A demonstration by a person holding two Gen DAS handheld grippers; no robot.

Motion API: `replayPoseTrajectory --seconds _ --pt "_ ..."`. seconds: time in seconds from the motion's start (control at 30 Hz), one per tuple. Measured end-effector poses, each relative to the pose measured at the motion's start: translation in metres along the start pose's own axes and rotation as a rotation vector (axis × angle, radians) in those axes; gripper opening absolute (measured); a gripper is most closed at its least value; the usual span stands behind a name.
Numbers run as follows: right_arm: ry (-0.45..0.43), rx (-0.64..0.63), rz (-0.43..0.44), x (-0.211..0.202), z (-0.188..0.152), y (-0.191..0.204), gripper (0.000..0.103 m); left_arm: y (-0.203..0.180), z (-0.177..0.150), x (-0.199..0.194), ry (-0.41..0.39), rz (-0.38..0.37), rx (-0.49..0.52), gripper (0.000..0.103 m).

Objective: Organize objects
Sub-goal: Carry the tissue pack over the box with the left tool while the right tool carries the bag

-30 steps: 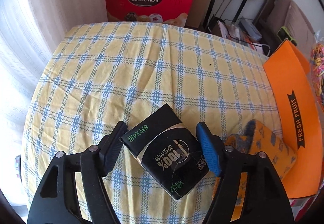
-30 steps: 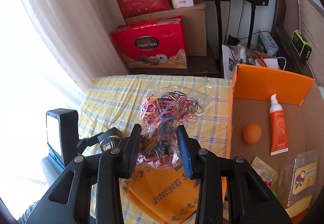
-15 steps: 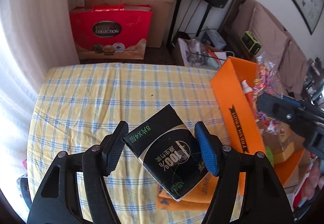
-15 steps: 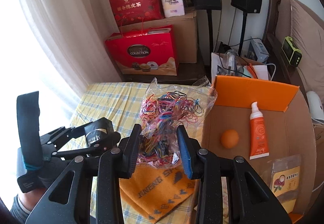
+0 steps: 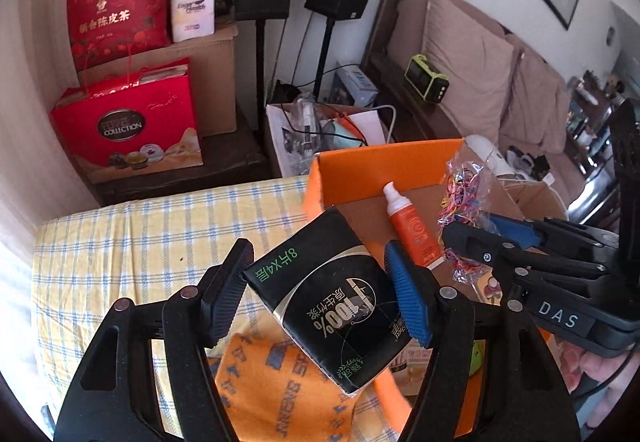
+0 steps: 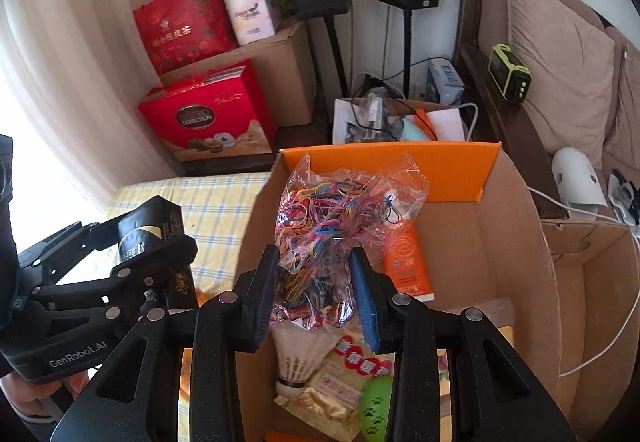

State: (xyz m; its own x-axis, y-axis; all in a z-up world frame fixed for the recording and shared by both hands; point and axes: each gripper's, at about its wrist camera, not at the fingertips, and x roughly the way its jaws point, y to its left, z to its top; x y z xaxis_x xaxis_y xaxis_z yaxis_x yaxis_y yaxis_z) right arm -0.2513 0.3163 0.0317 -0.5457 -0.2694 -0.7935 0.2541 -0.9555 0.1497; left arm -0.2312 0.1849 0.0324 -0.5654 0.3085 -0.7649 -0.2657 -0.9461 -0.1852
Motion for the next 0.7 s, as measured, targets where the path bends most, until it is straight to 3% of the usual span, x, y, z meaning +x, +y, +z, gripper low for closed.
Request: replayPoseTrajectory --seconds 0.5,0.6,0.67,0.7 --pt "0.052 0.116 -0.127 0.033 0.004 -0.105 0.038 -0.081 0.016 0.075 0.096 -0.046 0.103 0.065" --pt "0.061 0.117 -0.141 0.044 0.007 -0.115 0.042 -0.090 0.016 0.088 0.123 -0.049 0.113 0.065" --pt "0.068 0.113 -0.157 0.049 0.008 -0.119 0.057 -0.096 0.015 0.098 0.151 -0.047 0.127 0.066" --pt "0.068 0.112 -0.178 0.050 0.006 -0.120 0.058 -0.097 0.015 0.101 0.159 -0.042 0.126 0.066"
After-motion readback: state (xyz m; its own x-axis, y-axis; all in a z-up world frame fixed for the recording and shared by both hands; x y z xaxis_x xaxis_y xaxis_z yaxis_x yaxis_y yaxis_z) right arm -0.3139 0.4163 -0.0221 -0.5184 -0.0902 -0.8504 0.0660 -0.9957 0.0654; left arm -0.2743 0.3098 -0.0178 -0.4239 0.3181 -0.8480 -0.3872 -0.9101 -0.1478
